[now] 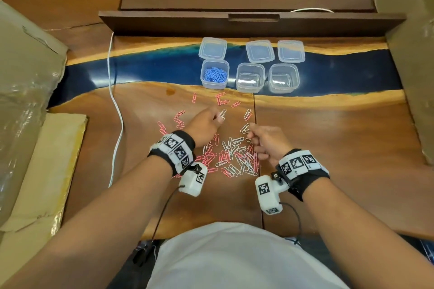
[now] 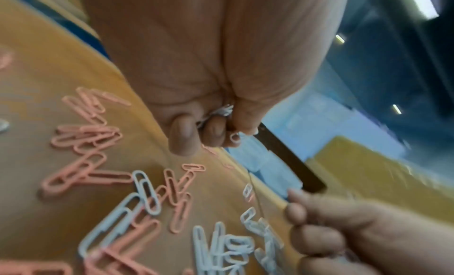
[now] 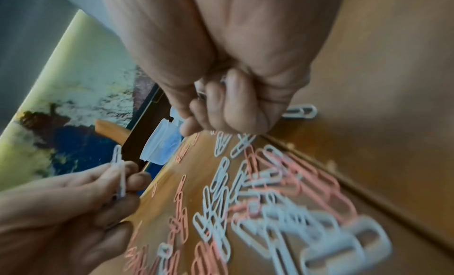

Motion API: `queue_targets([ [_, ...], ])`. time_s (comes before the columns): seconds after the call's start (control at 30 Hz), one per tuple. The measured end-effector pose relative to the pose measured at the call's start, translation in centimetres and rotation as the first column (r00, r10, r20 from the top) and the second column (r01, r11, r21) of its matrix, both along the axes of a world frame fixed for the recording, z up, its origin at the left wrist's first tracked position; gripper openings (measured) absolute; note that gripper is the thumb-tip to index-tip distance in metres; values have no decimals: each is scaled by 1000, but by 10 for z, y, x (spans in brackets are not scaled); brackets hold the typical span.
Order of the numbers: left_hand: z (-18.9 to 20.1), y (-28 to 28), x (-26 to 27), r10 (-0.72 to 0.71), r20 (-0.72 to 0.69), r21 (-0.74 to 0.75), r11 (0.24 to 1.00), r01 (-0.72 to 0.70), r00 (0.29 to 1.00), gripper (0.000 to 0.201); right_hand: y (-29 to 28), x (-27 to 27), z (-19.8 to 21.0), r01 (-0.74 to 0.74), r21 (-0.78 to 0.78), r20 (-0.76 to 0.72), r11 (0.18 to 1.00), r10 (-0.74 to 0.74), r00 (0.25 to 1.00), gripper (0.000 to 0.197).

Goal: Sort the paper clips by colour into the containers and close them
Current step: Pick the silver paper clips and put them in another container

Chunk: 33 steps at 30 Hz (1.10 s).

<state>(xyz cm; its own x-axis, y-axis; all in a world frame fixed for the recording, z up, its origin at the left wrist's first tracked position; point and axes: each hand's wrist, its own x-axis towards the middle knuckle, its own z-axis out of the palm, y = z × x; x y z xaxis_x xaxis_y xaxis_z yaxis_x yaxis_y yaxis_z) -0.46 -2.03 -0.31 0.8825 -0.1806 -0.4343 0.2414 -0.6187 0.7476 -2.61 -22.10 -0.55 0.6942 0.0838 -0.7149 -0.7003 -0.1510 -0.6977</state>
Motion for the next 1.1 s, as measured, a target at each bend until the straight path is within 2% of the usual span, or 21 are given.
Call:
queue_targets([
  [0.07,1,3,-7,109,-72,-151,981,-119,991,18,2,15,2,-56,-194,103,979,77,992,29],
  [0.17,-5,2,-21,204,-155,-280,929,-241,967,15,10,45,-1,0,-455,288,890,147,946,27],
  [0.23,-8,0,-29,256,-253,-402,849,-342,933,17,15,61,-6,-5,-621,296,784,240,924,23],
  [0.3,-10,-1,-38,266,-365,-514,742,-431,892,19,20,69,-9,-88,-735,212,672,351,912,22],
  [0.4,-16,3,-47,259,-453,-578,643,-502,853,22,25,73,-17,-166,-778,147,606,432,890,22],
  [0.5,-18,5,-50,256,-503,-618,561,-551,825,27,27,75,-18,-184,-783,128,594,443,887,30],
  [0.57,-15,4,-49,246,-532,-631,523,-573,810,27,27,74,-14,-207,-759,135,617,460,878,34],
  [0.6,-14,3,-48,240,-550,-633,505,-586,800,24,28,74,-12,-218,-733,143,644,459,877,35],
  [0.67,-12,2,-44,220,-583,-652,448,-612,782,16,28,71,-6,-210,-591,155,779,365,918,34],
  [0.73,-8,0,-39,192,-601,-681,386,-623,776,9,24,67,-4,-91,-277,75,956,116,990,23],
  [0.77,-5,-2,-36,176,-600,-692,374,-617,780,5,21,64,0,6,-74,-18,997,-7,1000,17],
  [0.83,1,-6,-30,144,-589,-709,379,-594,795,6,13,57,3,114,242,-130,964,-84,988,13],
  [0.9,7,-11,-23,121,-596,-707,390,-590,794,14,9,48,8,127,442,-123,888,-80,989,13],
  [1.0,12,-18,-14,111,-630,-683,392,-616,769,22,11,43,13,154,609,-119,778,-103,988,11],
  [1.1,13,-26,-5,133,-670,-644,386,-661,731,20,12,44,17,187,663,-134,725,-131,982,16],
])
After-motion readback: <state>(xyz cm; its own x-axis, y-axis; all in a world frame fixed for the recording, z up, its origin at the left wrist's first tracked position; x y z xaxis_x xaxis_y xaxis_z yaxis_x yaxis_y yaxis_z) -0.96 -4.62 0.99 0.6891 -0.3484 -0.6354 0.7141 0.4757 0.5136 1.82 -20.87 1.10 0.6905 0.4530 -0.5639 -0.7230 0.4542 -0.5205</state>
